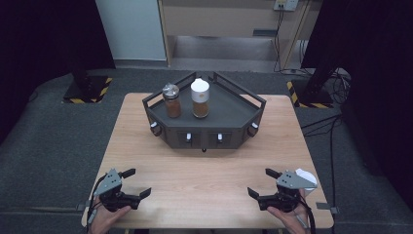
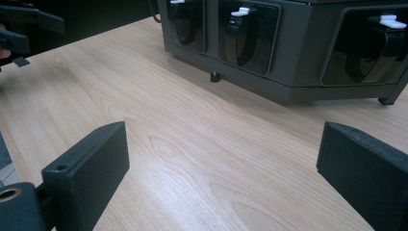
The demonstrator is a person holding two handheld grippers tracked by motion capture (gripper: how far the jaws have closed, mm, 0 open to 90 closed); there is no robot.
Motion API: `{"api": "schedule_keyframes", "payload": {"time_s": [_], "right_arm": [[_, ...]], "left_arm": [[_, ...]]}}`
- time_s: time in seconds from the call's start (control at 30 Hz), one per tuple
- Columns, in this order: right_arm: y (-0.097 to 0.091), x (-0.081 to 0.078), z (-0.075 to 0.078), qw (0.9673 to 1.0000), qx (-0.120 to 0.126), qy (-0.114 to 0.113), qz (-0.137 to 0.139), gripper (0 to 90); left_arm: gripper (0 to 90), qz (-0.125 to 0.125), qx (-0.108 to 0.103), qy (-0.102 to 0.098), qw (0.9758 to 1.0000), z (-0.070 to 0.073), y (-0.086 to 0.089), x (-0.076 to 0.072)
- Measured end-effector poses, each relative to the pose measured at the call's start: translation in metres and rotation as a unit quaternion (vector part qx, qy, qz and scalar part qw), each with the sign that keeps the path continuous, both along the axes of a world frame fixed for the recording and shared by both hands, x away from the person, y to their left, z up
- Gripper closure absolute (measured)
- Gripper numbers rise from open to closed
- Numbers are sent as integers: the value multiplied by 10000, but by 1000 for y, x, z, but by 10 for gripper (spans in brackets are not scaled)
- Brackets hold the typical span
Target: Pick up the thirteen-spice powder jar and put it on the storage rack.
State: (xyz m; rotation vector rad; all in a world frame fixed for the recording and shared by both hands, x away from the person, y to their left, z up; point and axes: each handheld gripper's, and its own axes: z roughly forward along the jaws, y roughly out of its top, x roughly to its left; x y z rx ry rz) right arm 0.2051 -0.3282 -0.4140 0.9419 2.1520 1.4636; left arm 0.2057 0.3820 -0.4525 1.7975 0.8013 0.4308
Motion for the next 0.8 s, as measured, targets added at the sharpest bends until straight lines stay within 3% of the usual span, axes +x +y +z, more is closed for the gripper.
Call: {"api": "schedule_keyframes", "payload": {"time_s": [0.17,0.8], "right_arm": [[0,-3,-2,9999,-12,-131,66,44],[-1,0,-4,9999,-11,-35,110,49]], "left_arm": [[24,-15,-18,-29,10000,0,1,-1],[24,-19,0,-38,10000,1,0,-1]]}}
